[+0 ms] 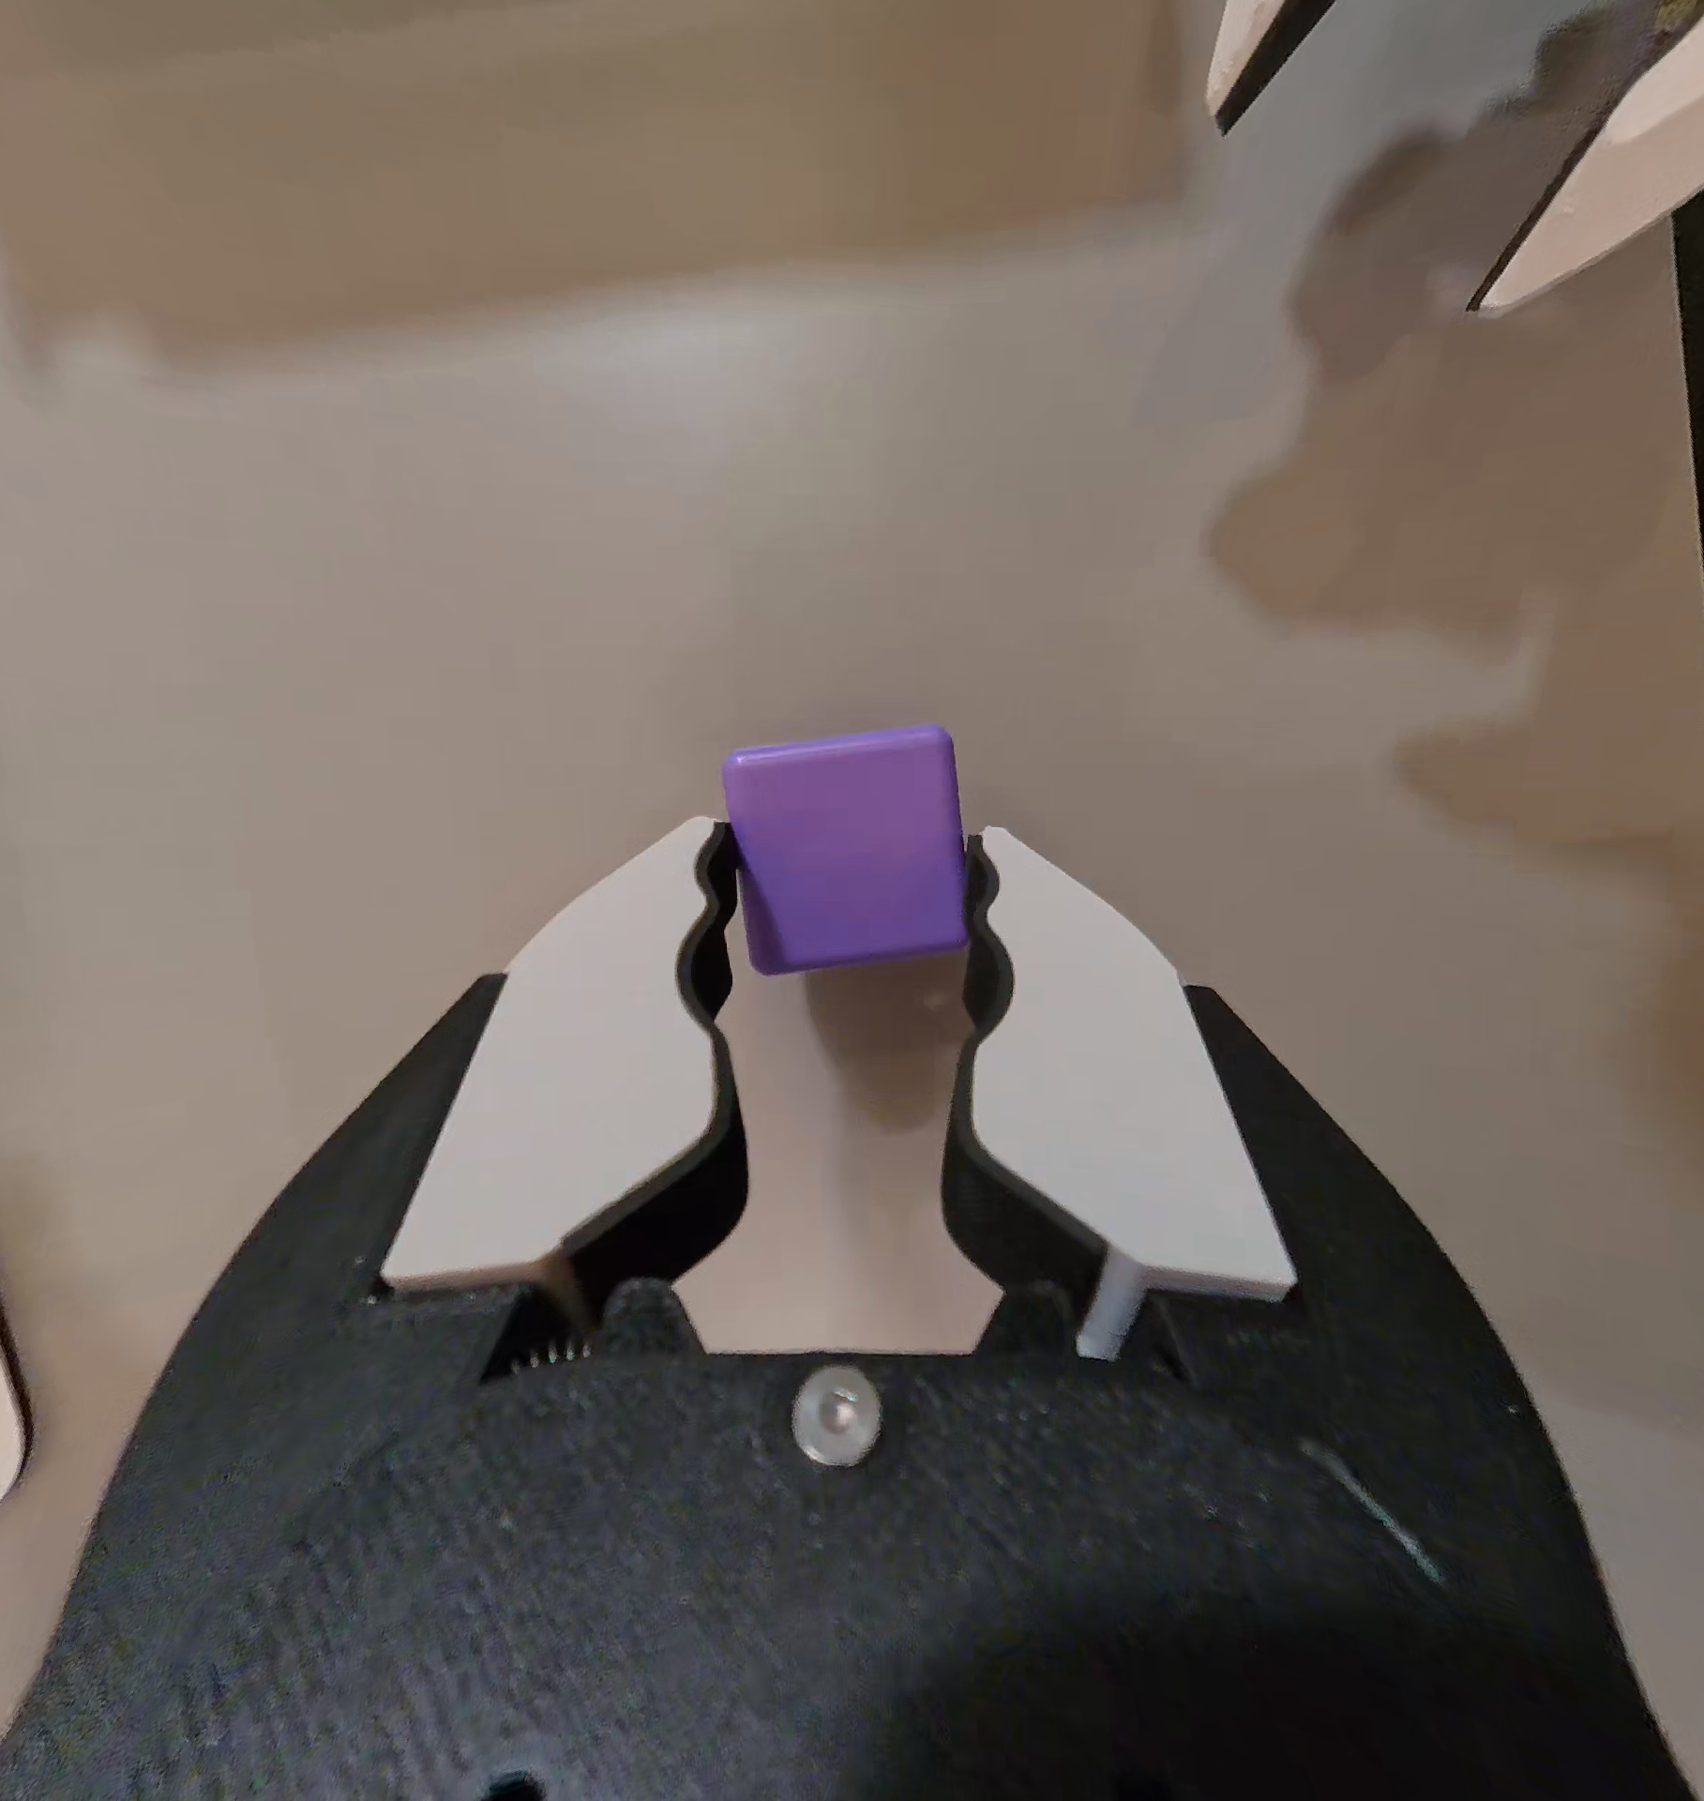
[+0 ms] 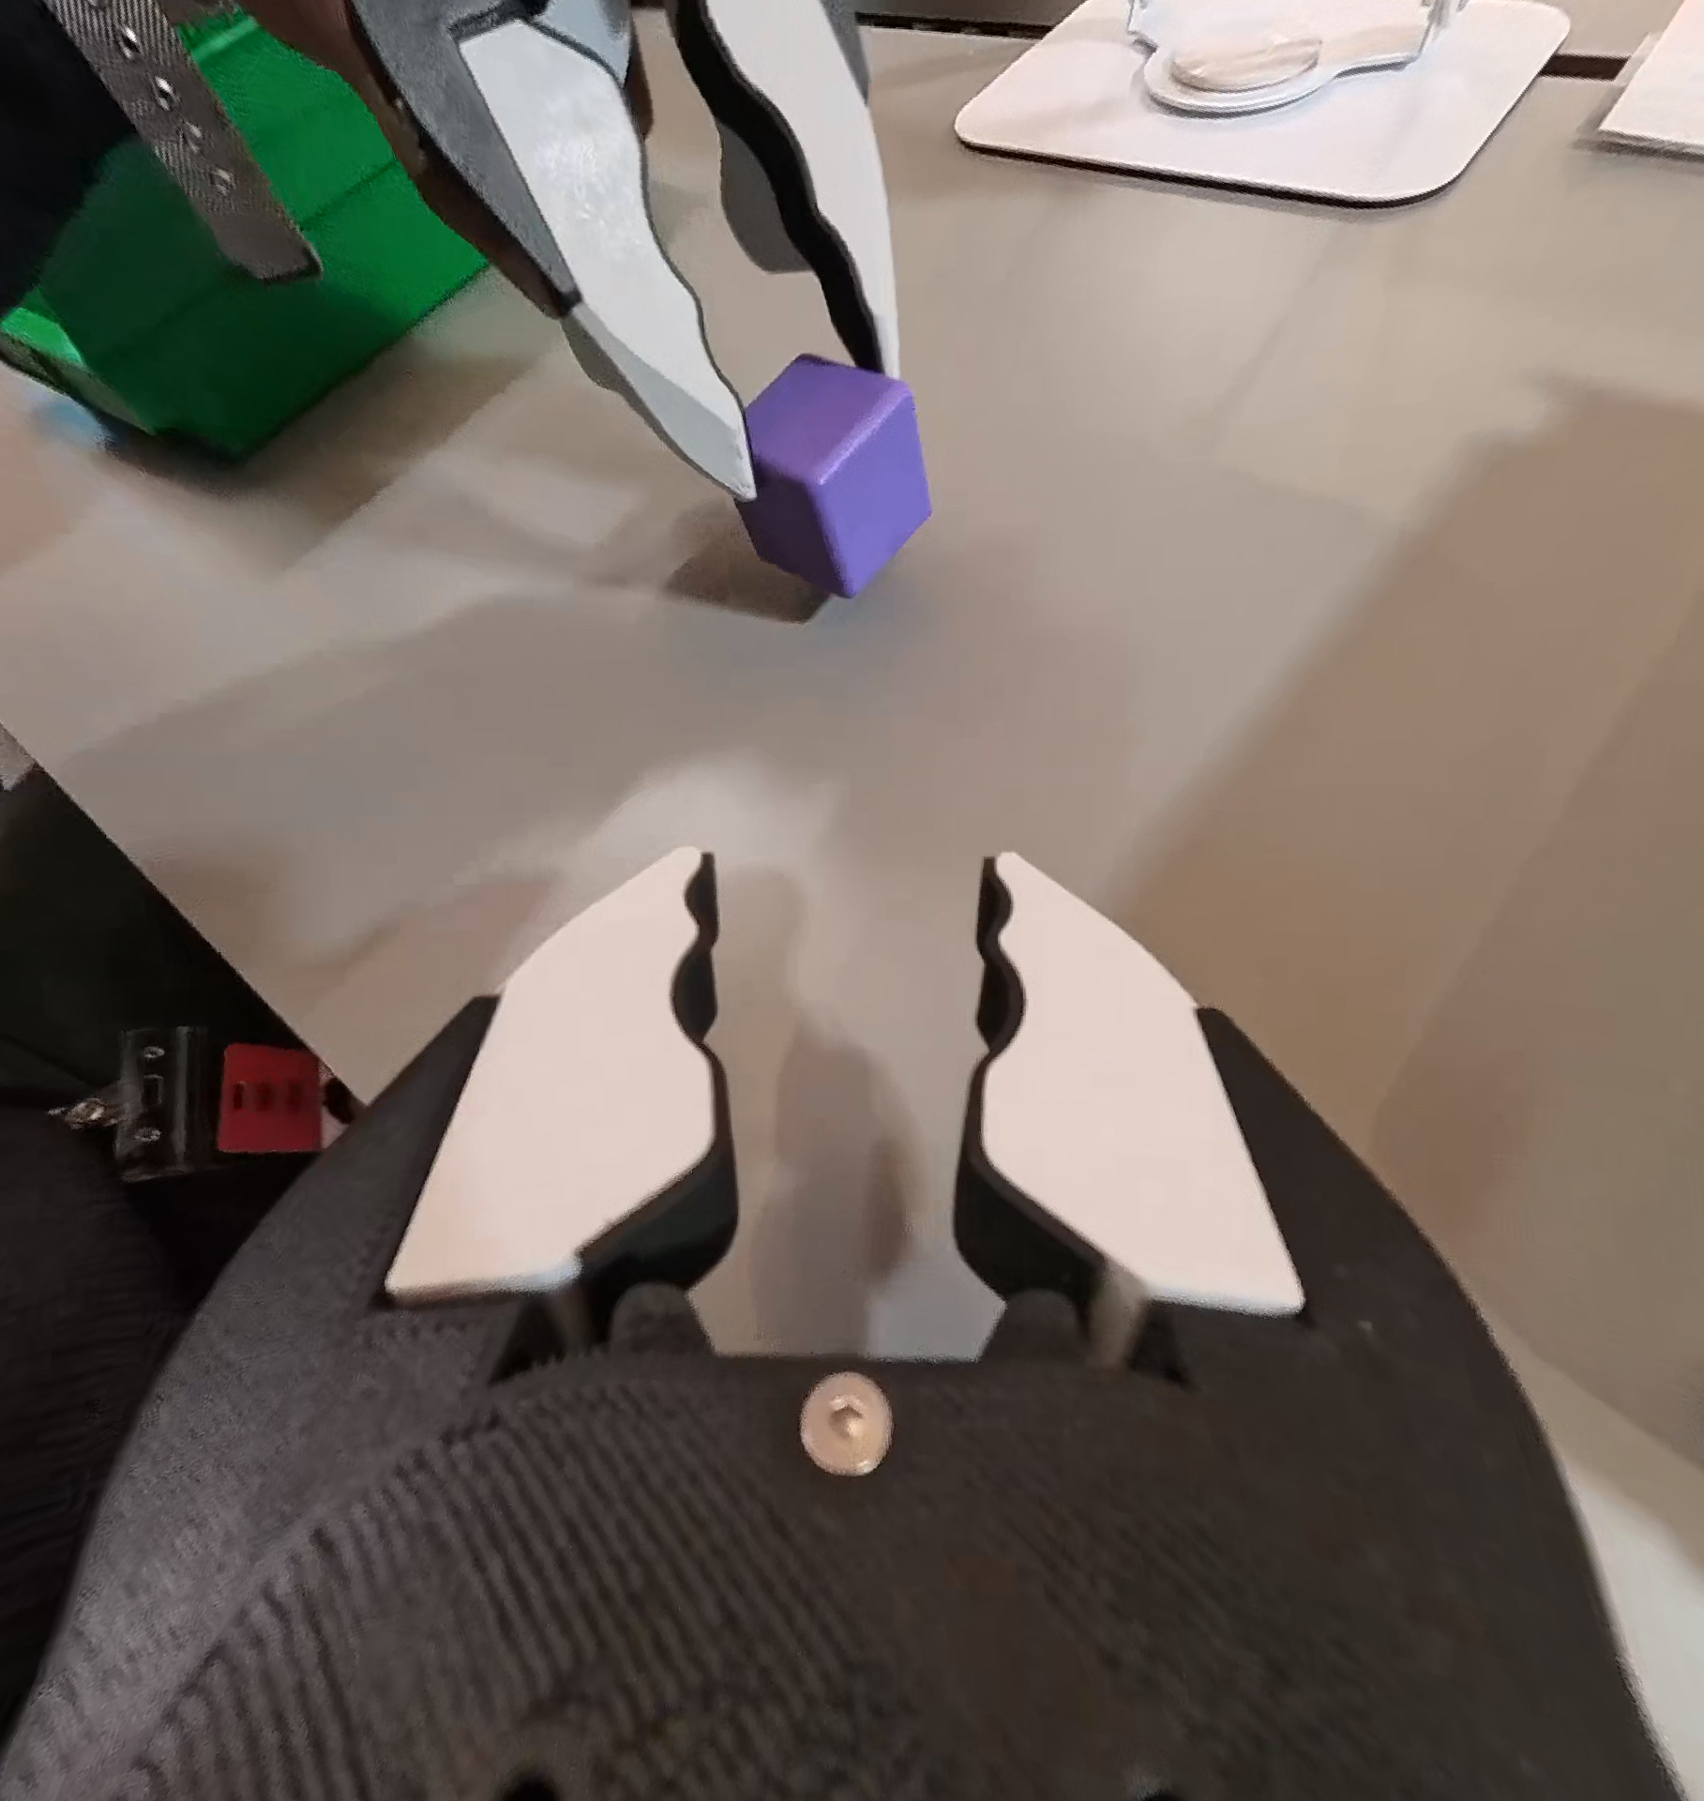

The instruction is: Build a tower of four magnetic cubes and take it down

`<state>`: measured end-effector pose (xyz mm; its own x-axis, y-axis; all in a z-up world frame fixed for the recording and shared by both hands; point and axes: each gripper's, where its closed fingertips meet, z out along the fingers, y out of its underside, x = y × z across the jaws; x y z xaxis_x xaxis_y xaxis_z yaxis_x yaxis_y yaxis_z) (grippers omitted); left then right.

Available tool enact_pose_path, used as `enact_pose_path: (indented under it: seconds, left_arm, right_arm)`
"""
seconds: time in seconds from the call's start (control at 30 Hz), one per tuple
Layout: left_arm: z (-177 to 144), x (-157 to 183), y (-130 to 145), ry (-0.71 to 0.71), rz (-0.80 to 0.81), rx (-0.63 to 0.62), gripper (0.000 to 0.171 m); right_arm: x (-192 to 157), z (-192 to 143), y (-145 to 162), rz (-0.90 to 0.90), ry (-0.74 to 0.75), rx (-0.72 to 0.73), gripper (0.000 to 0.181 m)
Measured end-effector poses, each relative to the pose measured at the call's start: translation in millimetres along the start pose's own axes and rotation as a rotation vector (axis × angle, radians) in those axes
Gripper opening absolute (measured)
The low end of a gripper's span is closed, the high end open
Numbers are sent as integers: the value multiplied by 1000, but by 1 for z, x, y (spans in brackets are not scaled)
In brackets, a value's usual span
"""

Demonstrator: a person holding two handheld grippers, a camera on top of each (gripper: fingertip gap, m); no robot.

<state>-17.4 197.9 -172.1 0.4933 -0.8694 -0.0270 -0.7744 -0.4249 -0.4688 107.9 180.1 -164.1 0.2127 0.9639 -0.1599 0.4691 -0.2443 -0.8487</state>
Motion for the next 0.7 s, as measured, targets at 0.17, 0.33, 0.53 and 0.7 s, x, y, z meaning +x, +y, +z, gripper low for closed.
enact_pose_path:
  seconds: [0.17, 0.33, 0.53, 0.7]
  left_arm:
    - [4, -2, -2, 31, -14, 9, 48]
    - [10, -4, 0, 48, -33, 16, 48]
    - [16, -4, 0, 63, -36, 18, 48]
    - [16, -6, -1, 42, -52, 11, 48]
  right_arm:
    - [1, -3, 5, -17, 22, -12, 52]
    - [4, -7, 7, -2, 37, -10, 52]
    - [7, -11, 9, 17, 43, -4, 52]
    - [8, -13, 10, 20, 50, -3, 52]
